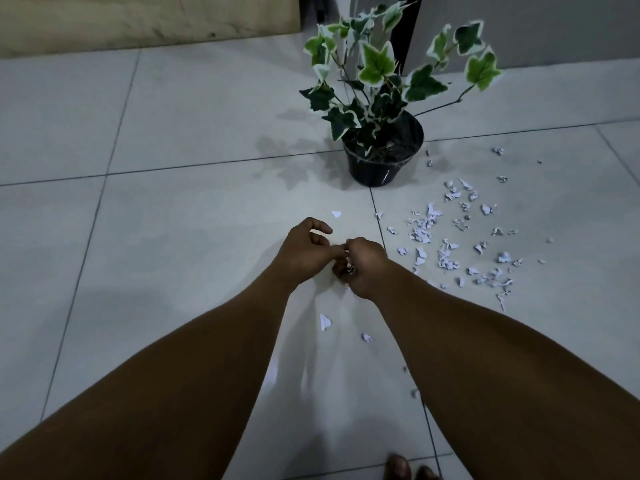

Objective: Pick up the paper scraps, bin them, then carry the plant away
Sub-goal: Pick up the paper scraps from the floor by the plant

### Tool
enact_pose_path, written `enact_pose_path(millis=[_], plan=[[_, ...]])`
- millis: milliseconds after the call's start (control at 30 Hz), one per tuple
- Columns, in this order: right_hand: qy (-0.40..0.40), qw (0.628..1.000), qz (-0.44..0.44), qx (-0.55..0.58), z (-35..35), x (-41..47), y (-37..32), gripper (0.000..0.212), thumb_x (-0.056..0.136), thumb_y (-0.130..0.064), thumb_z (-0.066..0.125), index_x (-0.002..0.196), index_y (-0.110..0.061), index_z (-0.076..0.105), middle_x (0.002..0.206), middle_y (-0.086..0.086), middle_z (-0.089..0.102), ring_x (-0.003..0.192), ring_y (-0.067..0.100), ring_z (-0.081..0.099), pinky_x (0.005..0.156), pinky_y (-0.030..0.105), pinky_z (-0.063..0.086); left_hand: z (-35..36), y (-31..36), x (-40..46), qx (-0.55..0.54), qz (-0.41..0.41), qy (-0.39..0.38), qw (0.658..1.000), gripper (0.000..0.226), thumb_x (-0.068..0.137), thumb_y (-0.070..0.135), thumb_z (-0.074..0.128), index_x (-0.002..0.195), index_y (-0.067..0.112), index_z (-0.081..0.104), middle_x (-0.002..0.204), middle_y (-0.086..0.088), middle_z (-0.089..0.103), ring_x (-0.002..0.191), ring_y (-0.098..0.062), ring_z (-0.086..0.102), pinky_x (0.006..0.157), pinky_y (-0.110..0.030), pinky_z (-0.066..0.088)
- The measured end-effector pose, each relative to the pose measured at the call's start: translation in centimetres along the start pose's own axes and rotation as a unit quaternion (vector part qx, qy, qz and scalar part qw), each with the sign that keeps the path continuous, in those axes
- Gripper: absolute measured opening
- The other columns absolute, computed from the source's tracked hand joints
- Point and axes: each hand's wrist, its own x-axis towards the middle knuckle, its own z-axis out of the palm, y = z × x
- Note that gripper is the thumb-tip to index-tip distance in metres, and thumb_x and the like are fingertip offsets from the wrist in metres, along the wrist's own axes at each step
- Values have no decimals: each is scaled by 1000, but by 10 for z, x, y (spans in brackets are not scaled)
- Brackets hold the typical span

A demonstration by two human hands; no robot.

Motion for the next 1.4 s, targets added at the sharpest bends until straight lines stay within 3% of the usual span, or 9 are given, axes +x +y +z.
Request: enact_pose_path(millis=[100,367,633,700,767,900,1000,1200,1400], plan=[[8,1000,-2,30,0,0,2,23,99,-10,41,81,-4,54,66,9,42,50,17,33,44,22,32,-3,-7,1,-4,1,9,1000,26,81,7,67,106,12,65,83,-7,68,80,-22,67,85,-40,57],[16,999,-38,-19,-7,3,2,31,102,-20,41,74,-7,46,61,9,46,44,16,32,37,20,25,3,-11,0,55,65,-53,995,22,79,6,71,91,23,79,85,3,78,84,-8,73,81,-24,54],[28,990,-101,-91,-8,19,-14,17,93,-7,53,96,-3,68,70,6,58,40,12,45,40,22,37,-3,-23,15,254,33,69,964,19,80,17,59,83,26,76,98,5,73,93,-16,67,85,-30,55],[70,956,-169,-231,-6,32,-23,29,92,-19,52,105,-2,71,83,10,65,68,23,62,67,35,56,-4,-25,18,270,25,80,959,18,81,19,59,87,24,75,99,2,72,92,-20,68,84,-32,56],[129,899,-261,-328,0,42,-30,31,94,-26,54,89,-3,74,86,13,70,84,28,64,86,35,52,-5,-24,24,294,21,83,952,19,81,18,59,91,23,74,102,1,71,95,-21,67,84,-32,55],[151,824,-368,-403,13,57,-40,24,91,-25,64,86,-7,79,90,8,77,90,21,70,76,16,40,-5,-26,35,331,22,68,941,23,83,17,58,101,21,72,109,0,67,104,-21,63,89,-34,54],[150,819,-364,-417,27,69,-39,20,88,-22,69,100,-8,78,103,5,76,99,18,70,80,12,37,-8,-29,45,332,20,68,940,25,84,17,57,103,21,72,111,-1,66,105,-22,63,91,-37,54],[148,814,-333,-453,32,81,-31,10,85,-15,70,89,-10,78,93,7,76,89,21,71,71,16,42,-9,-36,54,357,25,53,932,26,84,20,63,109,19,70,115,-8,58,110,-25,58,92,-38,52],[109,734,-376,-555,-6,71,-14,17,97,-18,51,101,-6,62,104,12,64,97,27,62,82,33,47,6,-36,46,374,51,83,922,27,85,22,61,111,18,69,115,-12,56,111,-29,54,89,-40,52]])
